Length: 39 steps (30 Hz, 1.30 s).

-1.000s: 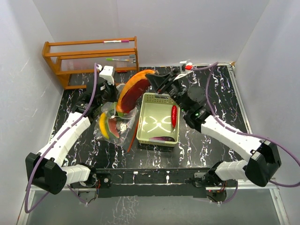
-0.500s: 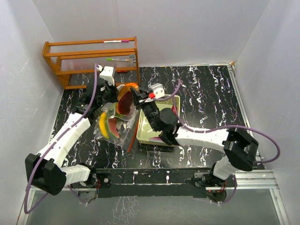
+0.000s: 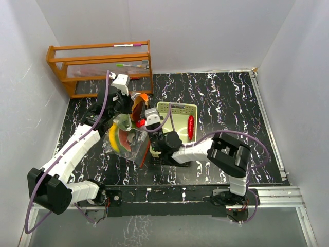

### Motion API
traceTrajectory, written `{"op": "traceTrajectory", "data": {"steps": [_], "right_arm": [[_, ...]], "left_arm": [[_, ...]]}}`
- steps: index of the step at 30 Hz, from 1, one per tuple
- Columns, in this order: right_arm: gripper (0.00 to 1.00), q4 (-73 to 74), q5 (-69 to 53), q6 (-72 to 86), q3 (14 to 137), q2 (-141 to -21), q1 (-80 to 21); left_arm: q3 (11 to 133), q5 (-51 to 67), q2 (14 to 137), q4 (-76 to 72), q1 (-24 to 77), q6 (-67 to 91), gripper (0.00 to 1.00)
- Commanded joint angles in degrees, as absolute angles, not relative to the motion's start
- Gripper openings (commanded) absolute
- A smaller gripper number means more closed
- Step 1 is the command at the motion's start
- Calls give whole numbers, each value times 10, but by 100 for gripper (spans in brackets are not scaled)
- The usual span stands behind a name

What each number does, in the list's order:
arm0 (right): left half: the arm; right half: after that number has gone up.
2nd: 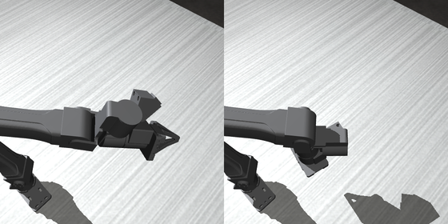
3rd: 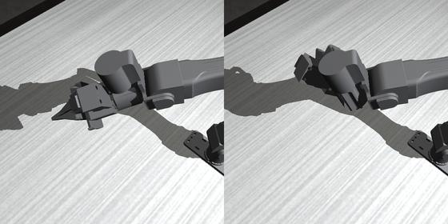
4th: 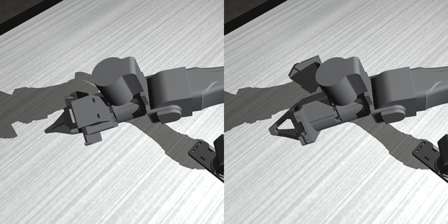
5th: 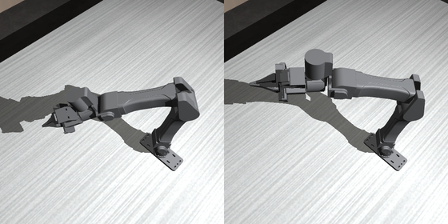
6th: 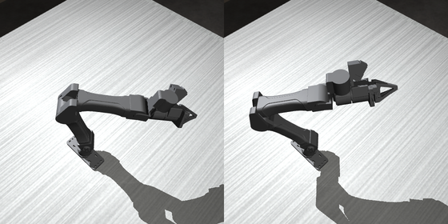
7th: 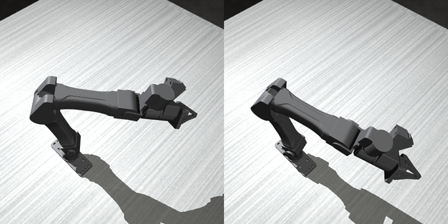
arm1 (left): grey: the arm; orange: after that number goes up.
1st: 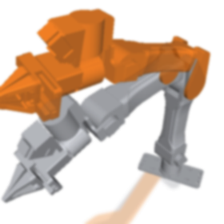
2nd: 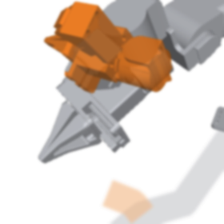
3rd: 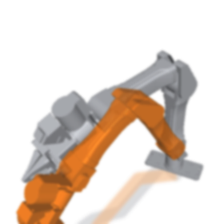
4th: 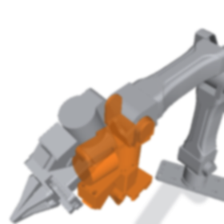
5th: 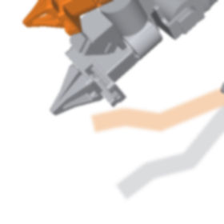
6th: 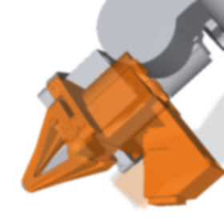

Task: Place the food in the zip-top bag and seal the zipper
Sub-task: Place the fake food in the zipper food storage bag.

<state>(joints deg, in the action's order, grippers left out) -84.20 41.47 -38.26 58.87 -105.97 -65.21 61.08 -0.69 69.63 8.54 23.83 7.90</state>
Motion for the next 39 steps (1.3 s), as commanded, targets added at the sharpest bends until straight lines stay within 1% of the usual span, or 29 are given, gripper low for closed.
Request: {"op": "traceTrajectory", "data": {"steps": [1, 5, 8, 11, 13, 17, 18, 25, 32, 35, 39], "right_arm": [[8, -988, 440, -480, 642, -1086, -655], [8, -1006, 486, -487, 681, -1103, -642], [8, -955, 517, -426, 691, -1085, -622], [8, -831, 537, -285, 681, -1029, -599], [8, -714, 536, -161, 667, -977, -576], [8, -453, 495, 117, 655, -899, -531], [8, -424, 482, 151, 645, -885, -526], [8, -296, 403, 237, 639, -860, -531], [8, -257, 370, 245, 612, -848, -535], [8, -226, 345, 252, 620, -843, -538], [8, -164, 303, 270, 662, -847, -546]], "left_arm": [[643, 23, 667, 81, 243, 101, 0], [639, 28, 655, 82, 243, 116, 0], [617, 30, 643, 67, 243, 135, 0], [585, 38, 633, 46, 243, 155, 0], [561, 37, 626, 32, 243, 164, 0], [516, 33, 624, 0, 243, 186, 0], [506, 34, 626, -9, 243, 193, 0], [495, 39, 637, -36, 243, 207, 0], [539, 35, 656, -38, 243, 188, 0], [549, 37, 670, -52, 243, 189, 0], [564, 41, 699, -71, 243, 190, 0]]}}
